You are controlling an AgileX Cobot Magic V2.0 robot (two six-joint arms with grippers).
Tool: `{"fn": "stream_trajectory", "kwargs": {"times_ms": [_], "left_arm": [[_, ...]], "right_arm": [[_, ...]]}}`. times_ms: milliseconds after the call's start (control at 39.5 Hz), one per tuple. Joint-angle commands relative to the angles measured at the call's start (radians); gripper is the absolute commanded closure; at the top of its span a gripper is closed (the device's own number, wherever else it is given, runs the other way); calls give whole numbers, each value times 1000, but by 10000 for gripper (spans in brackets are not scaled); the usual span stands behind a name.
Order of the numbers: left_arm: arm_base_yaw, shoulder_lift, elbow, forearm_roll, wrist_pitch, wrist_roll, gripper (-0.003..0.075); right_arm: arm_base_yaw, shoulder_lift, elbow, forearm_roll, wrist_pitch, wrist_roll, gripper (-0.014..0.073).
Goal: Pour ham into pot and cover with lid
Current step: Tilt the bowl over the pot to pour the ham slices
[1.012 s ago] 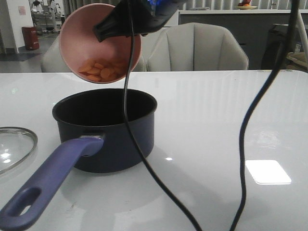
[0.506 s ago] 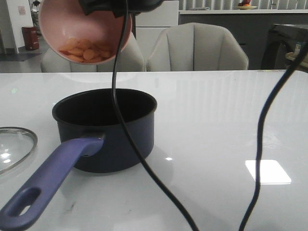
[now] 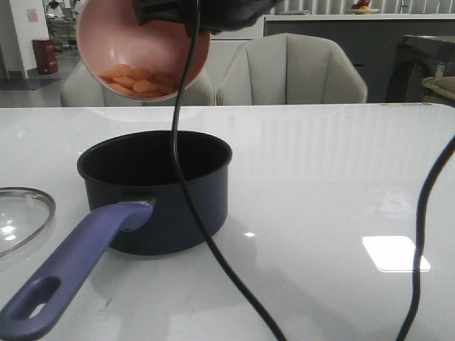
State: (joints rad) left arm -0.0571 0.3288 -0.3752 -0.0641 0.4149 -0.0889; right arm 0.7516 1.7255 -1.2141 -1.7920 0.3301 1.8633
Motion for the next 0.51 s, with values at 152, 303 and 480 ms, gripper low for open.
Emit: {"fn": "stream_trajectory", "kwargs": {"times_ms": [152, 303, 480], "left_arm": [[-5, 5, -27, -10, -79, 0, 103], [-5, 5, -27, -10, -79, 0, 103], [-5, 5, -27, -10, -79, 0, 103]], "right_arm": [[-15, -59, -19, -44, -16, 28, 456], [-15, -59, -19, -44, 32, 28, 456], [-15, -59, -19, -44, 23, 28, 456]]}}
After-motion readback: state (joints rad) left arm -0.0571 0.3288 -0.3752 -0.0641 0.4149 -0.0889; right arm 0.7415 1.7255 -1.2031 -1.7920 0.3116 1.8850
